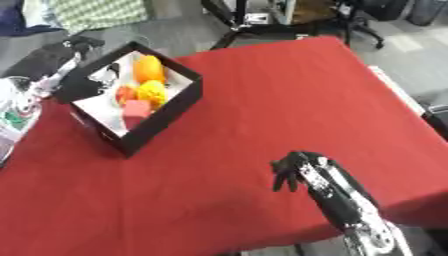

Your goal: Pick up objects on the table and place them in the box.

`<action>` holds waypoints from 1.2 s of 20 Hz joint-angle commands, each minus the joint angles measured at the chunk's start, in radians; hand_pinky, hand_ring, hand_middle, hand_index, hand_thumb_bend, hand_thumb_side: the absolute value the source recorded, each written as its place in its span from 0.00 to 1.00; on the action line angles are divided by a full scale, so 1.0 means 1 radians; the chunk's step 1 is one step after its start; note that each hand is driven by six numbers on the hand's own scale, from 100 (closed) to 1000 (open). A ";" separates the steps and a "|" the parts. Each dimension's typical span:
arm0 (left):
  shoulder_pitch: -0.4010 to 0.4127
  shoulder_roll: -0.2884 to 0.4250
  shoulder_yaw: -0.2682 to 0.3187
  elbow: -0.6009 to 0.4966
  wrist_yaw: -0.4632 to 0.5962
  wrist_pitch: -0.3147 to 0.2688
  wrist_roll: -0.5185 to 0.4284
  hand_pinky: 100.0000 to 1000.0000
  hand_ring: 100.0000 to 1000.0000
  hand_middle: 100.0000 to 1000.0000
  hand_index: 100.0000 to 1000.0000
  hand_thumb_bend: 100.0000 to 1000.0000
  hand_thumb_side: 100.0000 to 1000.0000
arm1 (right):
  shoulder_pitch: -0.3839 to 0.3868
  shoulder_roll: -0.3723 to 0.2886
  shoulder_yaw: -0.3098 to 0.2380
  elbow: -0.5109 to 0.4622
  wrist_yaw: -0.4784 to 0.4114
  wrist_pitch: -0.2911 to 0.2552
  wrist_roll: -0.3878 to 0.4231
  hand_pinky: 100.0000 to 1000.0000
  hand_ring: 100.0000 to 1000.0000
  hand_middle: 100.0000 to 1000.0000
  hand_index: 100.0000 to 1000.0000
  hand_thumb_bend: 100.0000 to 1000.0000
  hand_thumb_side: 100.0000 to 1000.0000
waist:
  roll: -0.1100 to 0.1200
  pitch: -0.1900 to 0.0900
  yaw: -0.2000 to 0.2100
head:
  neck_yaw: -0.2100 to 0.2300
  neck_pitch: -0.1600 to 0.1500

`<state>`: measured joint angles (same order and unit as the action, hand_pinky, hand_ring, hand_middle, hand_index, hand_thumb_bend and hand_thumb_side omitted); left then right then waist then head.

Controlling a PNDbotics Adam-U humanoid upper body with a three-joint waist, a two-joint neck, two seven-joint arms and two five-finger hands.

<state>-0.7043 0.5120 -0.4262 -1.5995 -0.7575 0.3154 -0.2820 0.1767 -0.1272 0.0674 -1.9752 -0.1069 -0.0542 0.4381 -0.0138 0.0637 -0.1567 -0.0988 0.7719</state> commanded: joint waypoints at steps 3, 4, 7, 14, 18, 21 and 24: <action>0.102 0.102 0.085 -0.328 0.122 0.036 0.054 0.85 0.77 0.90 0.99 0.13 1.00 | -0.004 -0.006 -0.009 -0.018 0.001 -0.003 -0.004 0.88 0.41 0.18 0.51 0.00 0.70 | 0.007 -0.010 0.006 | -0.002 -0.004; 0.133 0.109 0.106 -0.365 0.149 0.041 0.074 0.84 0.76 0.88 0.98 0.13 1.00 | -0.003 -0.006 -0.010 -0.017 0.001 -0.003 -0.005 0.88 0.40 0.18 0.51 0.00 0.72 | 0.007 -0.011 0.007 | -0.002 -0.006; 0.232 0.095 0.162 -0.396 0.264 -0.011 0.190 0.83 0.74 0.85 0.97 0.12 1.00 | -0.002 -0.005 -0.013 -0.015 0.002 -0.002 -0.009 0.88 0.41 0.18 0.51 0.00 0.73 | 0.009 -0.011 0.015 | 0.004 -0.006; 0.447 -0.075 0.210 -0.400 0.462 -0.176 0.368 0.79 0.67 0.76 0.92 0.16 1.00 | -0.004 -0.001 -0.017 -0.015 -0.004 -0.005 -0.011 0.88 0.41 0.18 0.51 0.00 0.70 | 0.006 -0.016 0.036 | 0.063 -0.002; 0.485 -0.230 0.205 -0.401 0.539 -0.187 0.403 0.77 0.64 0.72 0.90 0.19 1.00 | -0.003 -0.002 -0.018 -0.014 -0.007 -0.007 -0.012 0.88 0.41 0.19 0.51 0.00 0.67 | 0.004 -0.021 0.047 | 0.102 -0.002; 0.507 -0.273 0.176 -0.401 0.566 -0.175 0.400 0.77 0.63 0.72 0.90 0.16 1.00 | 0.002 0.000 -0.020 -0.012 -0.007 -0.006 -0.016 0.88 0.41 0.19 0.51 0.00 0.74 | 0.002 -0.020 0.055 | 0.120 -0.002; 0.517 -0.283 0.145 -0.401 0.570 -0.174 0.380 0.76 0.63 0.71 0.89 0.15 1.00 | 0.003 0.000 -0.017 -0.012 -0.002 -0.006 -0.017 0.88 0.41 0.19 0.51 0.00 0.72 | 0.001 -0.017 0.053 | 0.136 -0.002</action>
<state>-0.1817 0.2314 -0.2714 -1.9799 -0.1942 0.1418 0.1048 0.1826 -0.1260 0.0545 -1.9750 -0.1102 -0.0587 0.4247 -0.0138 0.0628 -0.1035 0.0276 0.7717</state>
